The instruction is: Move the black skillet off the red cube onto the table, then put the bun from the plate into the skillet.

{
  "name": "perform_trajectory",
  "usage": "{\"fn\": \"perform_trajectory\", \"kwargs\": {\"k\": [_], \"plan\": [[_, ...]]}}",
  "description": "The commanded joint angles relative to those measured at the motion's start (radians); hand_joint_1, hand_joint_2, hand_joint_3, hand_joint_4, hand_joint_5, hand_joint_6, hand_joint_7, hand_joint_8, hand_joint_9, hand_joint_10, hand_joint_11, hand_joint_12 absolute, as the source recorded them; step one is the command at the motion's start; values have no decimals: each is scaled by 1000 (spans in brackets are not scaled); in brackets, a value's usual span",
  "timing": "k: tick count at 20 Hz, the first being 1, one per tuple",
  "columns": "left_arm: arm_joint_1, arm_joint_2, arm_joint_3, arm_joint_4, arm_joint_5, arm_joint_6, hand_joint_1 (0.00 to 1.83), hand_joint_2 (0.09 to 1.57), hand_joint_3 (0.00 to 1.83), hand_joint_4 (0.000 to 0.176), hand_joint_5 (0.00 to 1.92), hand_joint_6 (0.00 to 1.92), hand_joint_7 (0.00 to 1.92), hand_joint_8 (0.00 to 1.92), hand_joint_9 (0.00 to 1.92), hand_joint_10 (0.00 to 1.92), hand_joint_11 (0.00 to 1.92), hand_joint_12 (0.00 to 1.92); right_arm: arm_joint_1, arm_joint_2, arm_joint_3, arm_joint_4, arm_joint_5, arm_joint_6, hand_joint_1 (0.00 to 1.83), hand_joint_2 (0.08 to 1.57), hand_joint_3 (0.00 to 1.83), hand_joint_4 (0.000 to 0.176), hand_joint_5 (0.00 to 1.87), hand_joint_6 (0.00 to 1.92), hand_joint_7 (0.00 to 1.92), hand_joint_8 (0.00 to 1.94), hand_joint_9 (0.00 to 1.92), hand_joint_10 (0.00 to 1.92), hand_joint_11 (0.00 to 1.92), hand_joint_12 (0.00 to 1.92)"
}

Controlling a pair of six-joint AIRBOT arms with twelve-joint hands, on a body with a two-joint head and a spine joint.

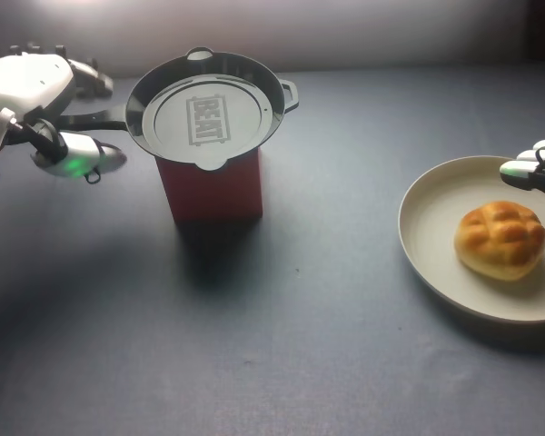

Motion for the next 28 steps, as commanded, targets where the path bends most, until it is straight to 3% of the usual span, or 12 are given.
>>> {"fn": "perform_trajectory", "kwargs": {"k": [1,3,4,7,9,10,11,12,15,17,24,28], "plan": [[-10,-3,9,15,-74,0,991,1179,0,59,901,864,1005,2,945,15,504,972,8,-1,5,15,115,9,391,1319,3,26,368,6,372,5,357,7,367,157],[-21,-12,24,14,-57,0,1018,1140,0,107,931,1044,1086,12,1051,32,557,1151,8,-2,5,14,113,10,368,1328,5,29,358,0,368,2,364,7,371,161],[-26,-14,28,16,-50,0,1186,1098,0,22,1060,761,1037,813,1141,77,526,1291,8,-2,5,13,112,10,376,1333,5,26,359,0,373,3,368,7,376,165],[-30,-23,39,11,-42,0,1126,1105,1,0,1022,907,1338,133,1366,114,888,1064,8,-7,6,12,105,10,345,1335,3,31,368,3,391,5,393,10,402,182],[-24,-25,35,10,-49,-5,877,1152,0,0,1216,278,1439,116,1435,218,1023,1151,8,-8,6,11,104,12,299,1340,4,48,357,2,383,1,394,6,401,189],[-16,-25,30,10,-60,-18,811,1121,0,0,1182,716,1250,993,1222,1217,1029,1692,7,-8,6,11,102,14,326,1338,1,41,363,3,380,0,386,2,384,188],[-8,-24,26,11,-70,-30,761,1097,0,0,999,1678,1134,1735,1210,1780,1210,1875,7,-8,6,11,101,15,362,1337,0,27,370,4,379,0,381,0,376,193],[-2,-23,21,15,-79,-38,866,1159,10,0,1001,1872,1107,1884,1247,1893,1335,1912,7,-8,6,11,101,15,342,1339,1,25,367,2,377,0,382,1,374,201],[10,-10,-9,22,-125,-41,1464,1264,1,0,1100,1921,1281,1921,1460,1921,1534,1921,7,-9,6,11,98,18,355,1348,0,32,364,1,370,1,366,2,301,309],[20,-3,-22,47,-163,-87,1452,1263,0,0,1081,1921,1290,1921,1462,1921,1528,1921,7,-10,6,11,98,18,328,1345,4,49,356,0,368,0,373,0,259,439],[56,30,-76,118,-292,-203,1508,1208,3,0,1201,1921,1342,1921,1506,1921,1555,1921,2,-11,5,10,96,23,306,1348,1,12,367,6,382,3,384,4,256,474],[63,80,-142,169,-386,-224,1521,1207,0,0,1232,1921,1367,1921,1524,1921,1570,1921,1,-11,4,10,93,23,298,1362,1,18,364,0,371,0,365,0,184,584]]}}
